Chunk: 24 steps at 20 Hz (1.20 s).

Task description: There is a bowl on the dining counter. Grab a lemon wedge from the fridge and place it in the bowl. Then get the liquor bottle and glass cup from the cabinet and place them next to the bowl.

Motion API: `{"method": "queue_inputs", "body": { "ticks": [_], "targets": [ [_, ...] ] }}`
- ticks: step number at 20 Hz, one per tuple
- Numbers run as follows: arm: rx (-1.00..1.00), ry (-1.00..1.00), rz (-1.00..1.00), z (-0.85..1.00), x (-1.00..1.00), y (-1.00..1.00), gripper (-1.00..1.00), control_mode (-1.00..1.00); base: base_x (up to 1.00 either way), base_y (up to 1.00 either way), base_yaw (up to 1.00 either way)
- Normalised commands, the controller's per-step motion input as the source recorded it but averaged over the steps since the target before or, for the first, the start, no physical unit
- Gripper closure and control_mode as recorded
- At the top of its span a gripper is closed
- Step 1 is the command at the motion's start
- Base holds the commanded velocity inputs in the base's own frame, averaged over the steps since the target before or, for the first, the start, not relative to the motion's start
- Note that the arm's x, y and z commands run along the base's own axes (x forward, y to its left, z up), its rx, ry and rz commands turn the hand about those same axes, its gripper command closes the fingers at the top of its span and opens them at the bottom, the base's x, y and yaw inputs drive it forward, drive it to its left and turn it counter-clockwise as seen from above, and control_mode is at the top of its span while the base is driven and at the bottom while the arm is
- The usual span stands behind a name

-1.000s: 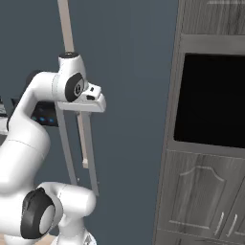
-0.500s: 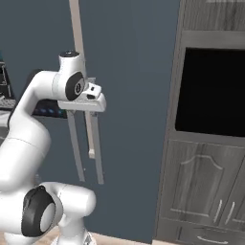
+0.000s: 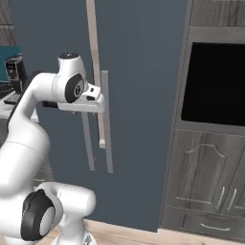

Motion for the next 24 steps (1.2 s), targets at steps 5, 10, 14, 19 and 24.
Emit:
{"method": "queue_inputs", "body": {
  "ticks": [5,10,14,19,24],
  "targets": [
    [0.00,0.00,0.00,0.00,0.00,0.00,-1.00,1.00,-0.15,0.28,0.00],
    [0.00,0.00,0.00,0.00,0.00,0.00,-1.00,1.00,-0.16,0.23,0.00],
    [0.00,0.00,0.00,0.00,0.00,0.00,-1.00,1.00,-0.24,0.25,0.00],
    [0.00,0.00,0.00,0.00,0.00,0.00,-1.00,1.00,-0.28,0.22,0.00],
    [0.00,0.00,0.00,0.00,0.00,0.00,-1.00,1.00,-0.25,0.17,0.00]
  ]
}}
